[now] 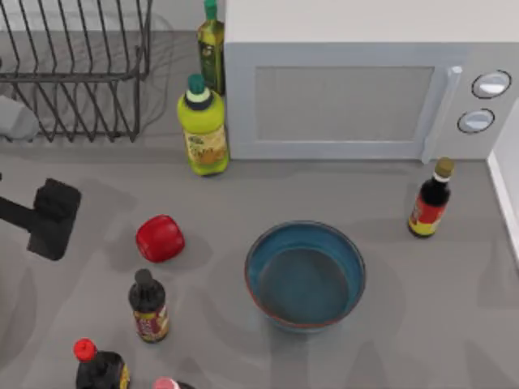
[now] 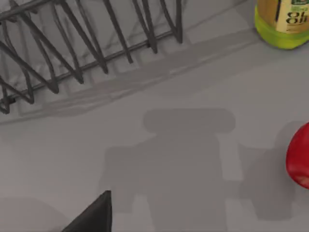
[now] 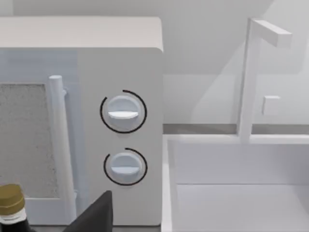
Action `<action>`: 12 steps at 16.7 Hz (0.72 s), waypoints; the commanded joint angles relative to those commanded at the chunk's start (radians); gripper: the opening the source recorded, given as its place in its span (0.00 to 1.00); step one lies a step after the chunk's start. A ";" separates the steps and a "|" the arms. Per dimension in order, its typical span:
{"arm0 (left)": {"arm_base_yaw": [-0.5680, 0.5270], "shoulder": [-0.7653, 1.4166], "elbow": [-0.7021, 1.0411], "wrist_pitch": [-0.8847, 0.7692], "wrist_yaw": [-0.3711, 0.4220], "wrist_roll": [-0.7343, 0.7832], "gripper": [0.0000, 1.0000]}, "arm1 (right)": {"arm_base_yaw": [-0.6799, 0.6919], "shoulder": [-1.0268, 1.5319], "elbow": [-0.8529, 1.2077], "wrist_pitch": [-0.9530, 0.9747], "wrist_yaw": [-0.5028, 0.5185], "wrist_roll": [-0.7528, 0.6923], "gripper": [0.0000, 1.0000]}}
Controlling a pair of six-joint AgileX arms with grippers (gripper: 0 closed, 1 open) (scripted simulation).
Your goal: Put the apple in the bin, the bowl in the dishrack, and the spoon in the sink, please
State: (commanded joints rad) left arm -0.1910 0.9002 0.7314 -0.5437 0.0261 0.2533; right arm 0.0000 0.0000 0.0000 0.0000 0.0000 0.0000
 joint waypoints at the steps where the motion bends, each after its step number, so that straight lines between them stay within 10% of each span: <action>1: -0.021 0.114 0.082 -0.061 0.003 0.028 1.00 | 0.000 0.000 0.000 0.000 0.000 0.000 1.00; 12: -0.202 1.076 0.790 -0.575 0.028 0.268 1.00 | 0.000 0.000 0.000 0.000 0.000 0.000 1.00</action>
State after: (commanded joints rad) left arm -0.3931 1.9759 1.5216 -1.1192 0.0537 0.5216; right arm 0.0000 0.0000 0.0000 0.0000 0.0000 0.0000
